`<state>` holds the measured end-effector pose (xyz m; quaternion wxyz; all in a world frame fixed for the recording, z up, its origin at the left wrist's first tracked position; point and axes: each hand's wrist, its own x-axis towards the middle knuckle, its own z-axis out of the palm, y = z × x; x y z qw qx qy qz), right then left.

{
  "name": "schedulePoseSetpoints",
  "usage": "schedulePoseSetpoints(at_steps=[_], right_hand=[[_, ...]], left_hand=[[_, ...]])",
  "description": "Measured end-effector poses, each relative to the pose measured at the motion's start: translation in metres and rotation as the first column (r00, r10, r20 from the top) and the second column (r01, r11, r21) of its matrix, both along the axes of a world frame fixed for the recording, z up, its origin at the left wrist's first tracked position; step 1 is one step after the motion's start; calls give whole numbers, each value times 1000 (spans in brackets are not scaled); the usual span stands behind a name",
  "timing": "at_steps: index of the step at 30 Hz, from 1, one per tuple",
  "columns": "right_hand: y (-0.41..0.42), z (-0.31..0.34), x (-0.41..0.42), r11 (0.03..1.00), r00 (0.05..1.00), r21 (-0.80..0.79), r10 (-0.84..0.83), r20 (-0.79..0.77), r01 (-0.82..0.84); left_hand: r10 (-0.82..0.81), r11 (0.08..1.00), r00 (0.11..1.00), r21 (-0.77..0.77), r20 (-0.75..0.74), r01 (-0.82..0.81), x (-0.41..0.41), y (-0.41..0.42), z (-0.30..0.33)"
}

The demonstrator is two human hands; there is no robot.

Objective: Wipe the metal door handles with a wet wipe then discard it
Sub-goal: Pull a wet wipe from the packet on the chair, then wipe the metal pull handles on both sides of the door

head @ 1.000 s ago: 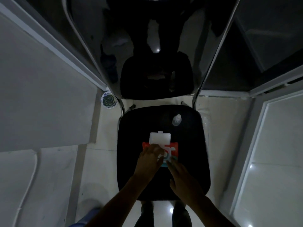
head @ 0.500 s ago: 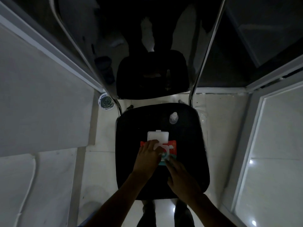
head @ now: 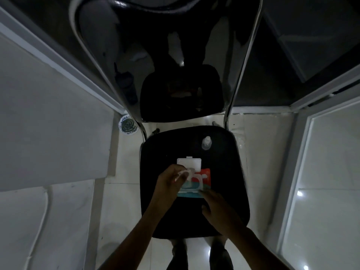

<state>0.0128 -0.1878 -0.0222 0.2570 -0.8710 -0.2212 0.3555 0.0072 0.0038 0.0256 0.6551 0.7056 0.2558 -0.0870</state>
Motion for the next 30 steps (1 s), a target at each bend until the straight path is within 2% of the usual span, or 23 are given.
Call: schedulePoseSetpoints(at_steps=[2,5,8,11,16,20,23,26,30], right_hand=[[4,30,17,978,974,117,-153,-168,174],[11,91,44,811,839,315,-345,-421,492],[13,153,69,690,758,382,-383,-528,615],[7,209,86,600,706,419,-385,-595,681],[-14,292,91,600,763,485,-397,-509,636],[-33,349,89,595,793,527,-412,-449,607],[-44,387,85,527,782,580,-463,-417,621],[-57,424,77,486,779,636,-536,-325,600],[-73,456,66,429,724,672,-648,-236,604]], left_hand=[[51,992,998,-117,40,-46,4,6,26],[84,947,996,-312,7,-77,15,6,69],[95,894,994,-434,-46,-106,32,-3,120],[41,885,999,-465,6,-34,42,-13,169],[-38,892,984,-438,172,111,56,-31,252],[-120,923,959,-326,258,203,65,-50,310],[-148,952,931,-208,333,225,68,-67,349],[-166,958,903,-152,396,243,67,-83,386],[-200,930,884,-202,424,307,66,-97,420]])
